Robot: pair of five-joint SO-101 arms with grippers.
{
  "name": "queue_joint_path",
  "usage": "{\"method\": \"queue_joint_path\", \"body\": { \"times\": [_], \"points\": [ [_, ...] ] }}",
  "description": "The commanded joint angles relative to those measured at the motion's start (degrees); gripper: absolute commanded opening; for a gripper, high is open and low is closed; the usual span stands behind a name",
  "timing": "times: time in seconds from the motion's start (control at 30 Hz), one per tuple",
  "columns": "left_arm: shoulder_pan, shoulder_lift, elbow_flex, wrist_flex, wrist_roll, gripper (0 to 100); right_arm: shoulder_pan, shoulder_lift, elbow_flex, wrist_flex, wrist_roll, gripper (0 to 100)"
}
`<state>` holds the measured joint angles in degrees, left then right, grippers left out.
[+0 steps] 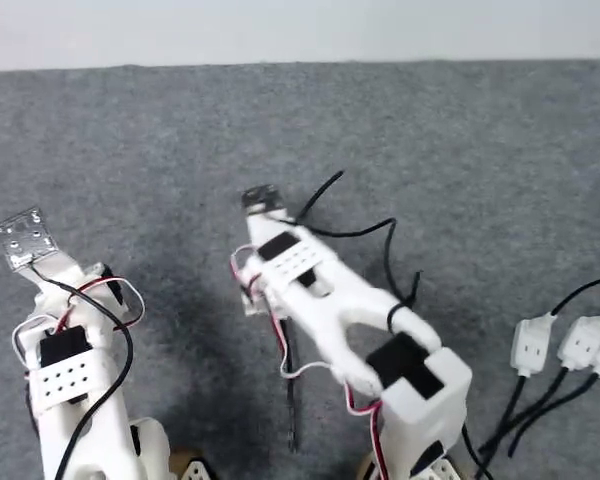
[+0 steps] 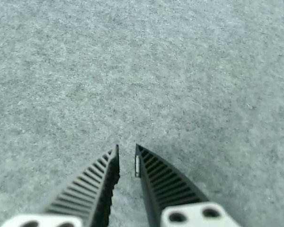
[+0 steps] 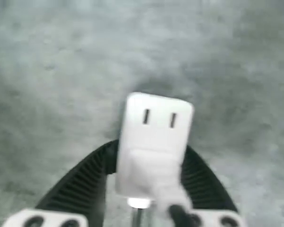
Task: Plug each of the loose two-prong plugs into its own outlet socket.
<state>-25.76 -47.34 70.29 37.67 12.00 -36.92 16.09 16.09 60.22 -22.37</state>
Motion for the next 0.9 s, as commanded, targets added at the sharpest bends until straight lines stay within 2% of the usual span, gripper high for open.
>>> {"method": "queue_joint_path", "body": {
  "times": [0.0, 0.13, 0.2, 0.33, 0.5, 0.57, 0.7, 0.87],
  "points": [
    [2.7, -1.3, -1.1, -1.6, 0.4, 5, 6.5, -4.7, -3.3, 5.8, 0.4, 0.9],
    [2.8, -1.3, -1.0, -1.6, 0.4, 4, 15.8, -16.0, -2.5, 13.3, 5.8, 0.8],
    [2.7, -1.4, -1.1, -1.6, 0.4, 1, 21.1, -21.9, -1.2, 15.5, 8.9, 0.8],
    [2.8, -1.4, -1.1, -1.6, 0.4, 1, 32.3, -31.8, 1.9, 18.6, 15.3, 0.8],
    [3.0, -1.4, -1.2, 0.4, 0.2, 1, 46.4, -37.6, 6.5, 20.6, 22.9, 0.8],
    [3.3, -2.4, -1.1, 2.2, -2.2, 1, 50.9, -37.5, 8.1, 20.3, 25.9, 0.8],
    [5.4, -11.7, 3.2, 6.6, -9.1, 1, 58.9, -35.9, 12.0, 17.3, 32.7, 0.8],
    [5.7, -35.4, 13.1, 12.9, -10.4, 1, 62.8, -31.3, 14.0, 14.6, 38.3, 2.9]
  ]
}}
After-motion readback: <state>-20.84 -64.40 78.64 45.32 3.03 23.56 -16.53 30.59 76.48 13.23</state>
